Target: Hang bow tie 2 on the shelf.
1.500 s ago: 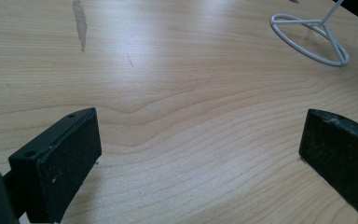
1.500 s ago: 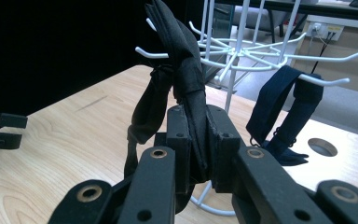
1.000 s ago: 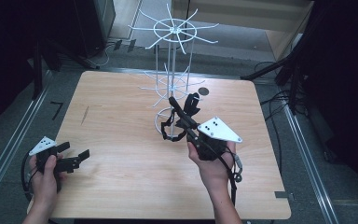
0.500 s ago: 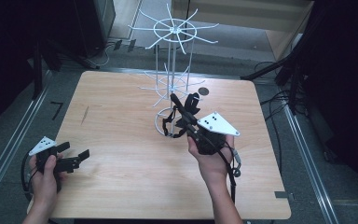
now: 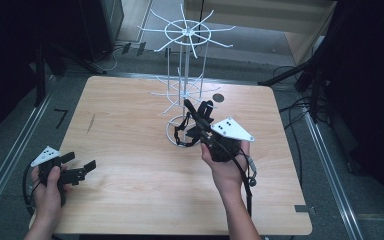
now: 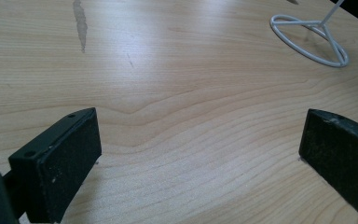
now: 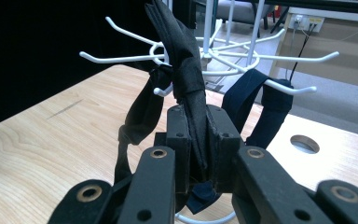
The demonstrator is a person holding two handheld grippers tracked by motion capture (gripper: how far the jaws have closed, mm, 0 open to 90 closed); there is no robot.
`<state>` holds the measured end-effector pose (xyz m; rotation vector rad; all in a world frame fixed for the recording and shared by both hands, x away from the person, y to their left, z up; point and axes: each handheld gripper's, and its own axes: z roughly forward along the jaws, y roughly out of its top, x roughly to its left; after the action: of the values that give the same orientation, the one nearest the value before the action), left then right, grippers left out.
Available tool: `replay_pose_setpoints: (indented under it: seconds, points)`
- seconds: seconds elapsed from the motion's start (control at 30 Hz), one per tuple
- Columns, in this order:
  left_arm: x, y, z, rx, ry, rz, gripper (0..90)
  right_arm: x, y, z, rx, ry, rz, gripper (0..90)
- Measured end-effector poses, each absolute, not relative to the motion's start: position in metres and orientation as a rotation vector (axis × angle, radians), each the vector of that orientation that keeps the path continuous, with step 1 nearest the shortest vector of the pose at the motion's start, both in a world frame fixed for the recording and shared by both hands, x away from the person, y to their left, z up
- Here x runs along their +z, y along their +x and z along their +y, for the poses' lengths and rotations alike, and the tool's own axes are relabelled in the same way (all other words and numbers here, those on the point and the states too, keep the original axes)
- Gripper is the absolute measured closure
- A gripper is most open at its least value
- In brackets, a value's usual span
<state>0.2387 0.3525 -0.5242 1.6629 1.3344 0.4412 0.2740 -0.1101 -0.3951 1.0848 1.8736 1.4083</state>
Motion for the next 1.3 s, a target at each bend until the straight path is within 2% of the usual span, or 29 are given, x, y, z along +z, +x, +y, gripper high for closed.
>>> replay_pose_setpoints:
  seconds: [0.73, 0.83, 0.87, 0.9, 0.93, 1.0, 1.27, 1.3]
  points:
    - [-0.524, 0.239, 0.352, 0.442, 1.663, 1.332, 0.0, -0.407, 0.294, -0.103, 1.400, 1.138, 1.853, 81.1]
    - [-0.524, 0.239, 0.352, 0.441, 1.665, 1.333, 0.0, -0.408, 0.295, -0.105, 1.411, 1.143, 1.860, 75.9]
    - [-0.524, 0.239, 0.353, 0.440, 1.664, 1.333, 0.0, -0.409, 0.295, -0.106, 1.423, 1.151, 1.856, 67.2]
    - [-0.524, 0.239, 0.352, 0.441, 1.665, 1.334, 0.0, -0.410, 0.295, -0.107, 1.427, 1.151, 1.851, 62.1]
    - [-0.524, 0.239, 0.352, 0.441, 1.665, 1.334, 0.0, -0.410, 0.295, -0.107, 1.427, 1.151, 1.851, 62.1]
    - [-0.524, 0.239, 0.352, 0.442, 1.666, 1.333, 0.0, -0.413, 0.295, -0.111, 1.441, 1.166, 1.847, 52.2]
    - [-0.524, 0.239, 0.352, 0.442, 1.665, 1.334, 0.0, -0.421, 0.292, -0.124, 1.440, 1.175, 1.844, 41.9]
    - [-0.524, 0.239, 0.352, 0.442, 1.664, 1.334, 0.0, -0.421, 0.290, -0.128, 1.440, 1.187, 1.846, 38.2]
